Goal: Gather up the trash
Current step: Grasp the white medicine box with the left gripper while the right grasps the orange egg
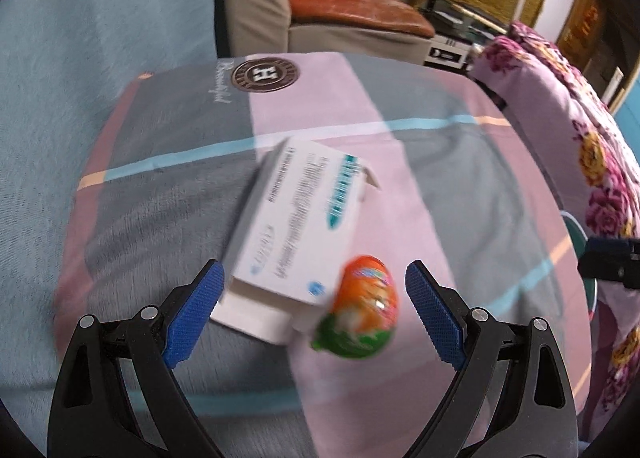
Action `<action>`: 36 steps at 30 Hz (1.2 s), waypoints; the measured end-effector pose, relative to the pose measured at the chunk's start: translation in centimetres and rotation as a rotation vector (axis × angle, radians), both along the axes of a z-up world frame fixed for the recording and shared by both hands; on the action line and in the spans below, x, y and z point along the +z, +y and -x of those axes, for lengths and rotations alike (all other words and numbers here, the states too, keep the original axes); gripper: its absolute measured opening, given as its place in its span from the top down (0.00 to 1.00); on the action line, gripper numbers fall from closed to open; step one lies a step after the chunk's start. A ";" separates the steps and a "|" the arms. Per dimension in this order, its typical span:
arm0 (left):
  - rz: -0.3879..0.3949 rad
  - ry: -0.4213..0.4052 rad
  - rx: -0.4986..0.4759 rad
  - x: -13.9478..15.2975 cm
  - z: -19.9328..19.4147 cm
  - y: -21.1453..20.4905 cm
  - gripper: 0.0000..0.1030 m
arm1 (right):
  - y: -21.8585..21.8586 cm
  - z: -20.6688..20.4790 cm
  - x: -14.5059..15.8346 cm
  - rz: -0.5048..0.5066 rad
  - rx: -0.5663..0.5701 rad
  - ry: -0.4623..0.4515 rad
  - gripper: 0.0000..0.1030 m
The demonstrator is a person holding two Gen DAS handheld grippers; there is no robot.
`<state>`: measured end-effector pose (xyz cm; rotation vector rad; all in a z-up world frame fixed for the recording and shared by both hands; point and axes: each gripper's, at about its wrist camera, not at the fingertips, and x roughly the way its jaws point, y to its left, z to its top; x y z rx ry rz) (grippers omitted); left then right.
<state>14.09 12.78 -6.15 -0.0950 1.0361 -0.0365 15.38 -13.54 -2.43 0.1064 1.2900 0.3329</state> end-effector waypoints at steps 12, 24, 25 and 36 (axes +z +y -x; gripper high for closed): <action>0.024 0.062 -0.014 -2.8 -4.1 1.3 0.11 | 4.1 -3.3 -2.7 0.024 0.050 0.048 0.24; 0.072 -0.009 0.032 -1.5 -2.1 5.0 0.31 | 8.5 -3.3 -3.0 0.003 0.143 0.045 0.24; 0.077 -0.015 0.046 -1.2 -1.8 5.6 0.31 | 9.6 -3.1 -3.0 -0.001 0.163 0.042 0.24; 0.124 -0.052 0.160 0.2 2.5 11.2 0.31 | 16.8 -1.5 -4.5 0.011 0.281 0.023 0.36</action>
